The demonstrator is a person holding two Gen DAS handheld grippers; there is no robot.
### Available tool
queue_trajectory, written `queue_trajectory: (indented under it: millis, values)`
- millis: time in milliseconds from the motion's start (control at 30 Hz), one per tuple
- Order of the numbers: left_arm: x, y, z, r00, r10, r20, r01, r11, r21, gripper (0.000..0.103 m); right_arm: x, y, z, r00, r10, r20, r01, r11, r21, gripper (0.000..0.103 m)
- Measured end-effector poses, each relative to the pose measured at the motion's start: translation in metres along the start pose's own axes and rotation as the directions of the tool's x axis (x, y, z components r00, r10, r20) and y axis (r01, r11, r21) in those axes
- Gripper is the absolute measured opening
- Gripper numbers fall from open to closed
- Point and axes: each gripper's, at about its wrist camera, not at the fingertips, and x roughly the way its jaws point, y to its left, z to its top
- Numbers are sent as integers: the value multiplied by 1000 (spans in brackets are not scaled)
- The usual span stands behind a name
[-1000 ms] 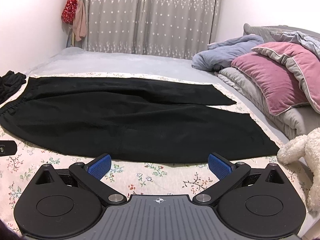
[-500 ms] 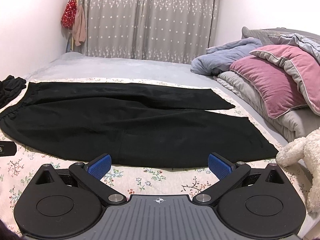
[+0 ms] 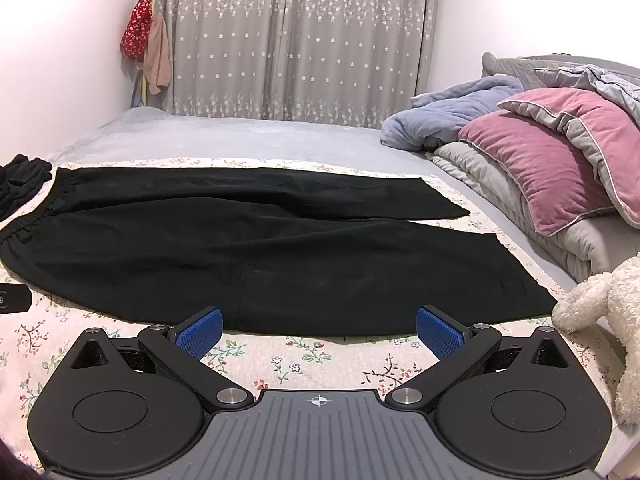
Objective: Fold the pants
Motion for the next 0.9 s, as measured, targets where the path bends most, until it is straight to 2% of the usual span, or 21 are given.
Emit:
queue_trajectory:
  millis: [667, 767, 900]
  values:
    - [4, 21, 12, 998, 66, 13, -66, 997, -36, 103, 1, -1, 1, 1000, -14, -4, 14, 1000, -15, 103]
    - [10, 40, 21, 994, 109, 12, -108, 991, -84, 103, 5, -12, 6, 999, -36, -3, 36, 999, -14, 103]
    - [17, 75, 31, 986, 166, 7, -162, 970, -179, 103, 17, -46, 15, 996, -84, -28, 86, 995, 58, 103]
